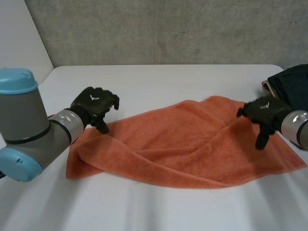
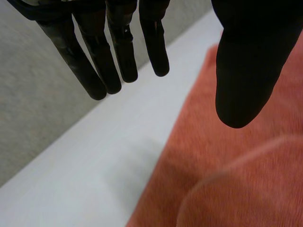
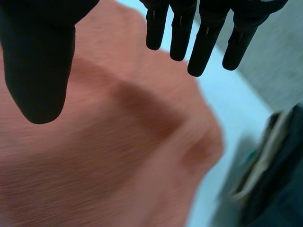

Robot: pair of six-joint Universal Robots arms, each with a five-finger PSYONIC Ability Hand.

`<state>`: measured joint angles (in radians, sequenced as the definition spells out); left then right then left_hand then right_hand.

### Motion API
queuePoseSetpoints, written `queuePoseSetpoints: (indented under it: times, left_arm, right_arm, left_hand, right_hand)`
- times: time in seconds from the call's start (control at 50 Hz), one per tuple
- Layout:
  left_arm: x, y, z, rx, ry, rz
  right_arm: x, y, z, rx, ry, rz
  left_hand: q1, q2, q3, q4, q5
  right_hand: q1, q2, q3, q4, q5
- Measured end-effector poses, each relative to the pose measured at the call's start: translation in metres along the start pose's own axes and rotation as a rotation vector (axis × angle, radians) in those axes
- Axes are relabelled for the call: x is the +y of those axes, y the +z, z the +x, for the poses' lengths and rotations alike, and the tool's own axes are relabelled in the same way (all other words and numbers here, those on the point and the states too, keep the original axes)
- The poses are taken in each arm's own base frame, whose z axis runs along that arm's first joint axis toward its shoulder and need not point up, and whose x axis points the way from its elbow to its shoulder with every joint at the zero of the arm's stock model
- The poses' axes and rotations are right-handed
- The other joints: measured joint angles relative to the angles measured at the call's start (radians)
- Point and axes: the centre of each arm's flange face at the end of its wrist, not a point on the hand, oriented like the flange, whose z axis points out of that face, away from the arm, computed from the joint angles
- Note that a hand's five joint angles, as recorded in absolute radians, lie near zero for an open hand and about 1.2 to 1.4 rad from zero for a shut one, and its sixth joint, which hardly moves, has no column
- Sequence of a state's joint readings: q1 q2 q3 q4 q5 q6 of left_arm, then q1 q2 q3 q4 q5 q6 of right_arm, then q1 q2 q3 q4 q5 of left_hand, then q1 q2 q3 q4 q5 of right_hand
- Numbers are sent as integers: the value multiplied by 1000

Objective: Fold the laundry.

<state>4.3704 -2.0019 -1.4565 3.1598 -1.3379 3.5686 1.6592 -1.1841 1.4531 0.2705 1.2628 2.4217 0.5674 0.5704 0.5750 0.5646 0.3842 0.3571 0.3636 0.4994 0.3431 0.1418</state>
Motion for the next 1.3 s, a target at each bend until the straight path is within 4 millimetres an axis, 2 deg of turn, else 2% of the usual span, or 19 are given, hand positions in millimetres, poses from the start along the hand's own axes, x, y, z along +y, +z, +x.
queuePoseSetpoints:
  times: [0.14,0.32,0.36,0.38,0.42,0.46,0.54,0.66,0.82,0.94,1.06,1.2,1.3]
  left_arm:
    - [34,20,-1,71,71,-142]
    - [54,32,4,137,77,-228]
    - [56,34,5,146,76,-238]
    - [56,35,6,148,76,-239]
    - [55,36,7,153,76,-243]
    - [53,36,7,155,79,-240]
    - [43,34,7,151,89,-221]
    - [9,22,-2,100,106,-154]
    - [-53,-22,-16,-1,76,-78]
    - [-84,-52,-25,-60,30,-19]
    - [-95,-66,-33,-95,1,13]
    - [-89,-67,-40,-114,-15,-8]
    - [-85,-65,-45,-126,-27,-21]
  right_arm:
    - [23,-26,-32,-107,72,-99]
    - [41,-42,-53,-97,41,-67]
    - [43,-43,-55,-89,37,-61]
    - [44,-43,-55,-87,36,-60]
    - [46,-42,-56,-81,35,-58]
    - [47,-42,-57,-79,36,-58]
    - [48,-42,-57,-77,39,-60]
    - [45,-47,-60,-84,69,-84]
    - [44,-59,-74,-79,242,-156]
    - [50,-50,-77,-24,325,-157]
    - [55,-30,-69,71,322,-112]
    - [59,-5,-54,178,300,-75]
    - [65,11,-50,188,288,-86]
  left_hand:
    - [11,7,2,12,17]
    - [106,94,90,106,108]
    - [283,265,249,261,264]
    - [283,265,249,261,264]
    - [585,546,535,551,550]
    - [605,606,588,608,597]
    - [605,622,608,629,599]
    - [605,622,609,630,599]
    - [605,624,610,630,599]
    - [605,624,611,630,599]
    - [605,624,611,630,599]
    - [605,624,611,630,599]
    - [605,624,611,630,599]
  right_hand:
    - [0,0,0,0,0]
    - [0,0,0,0,0]
    - [0,0,0,0,0]
    - [0,0,0,0,0]
    - [0,0,0,0,0]
    - [0,0,0,0,0]
    - [-10,-13,0,-4,-16]
    - [-104,-122,0,-91,-91]
    - [-121,-152,0,-126,-92]
    - [-121,-152,0,-126,-92]
    - [-120,-152,0,-126,-92]
    - [-102,-80,0,-65,-27]
    - [80,64,8,81,119]
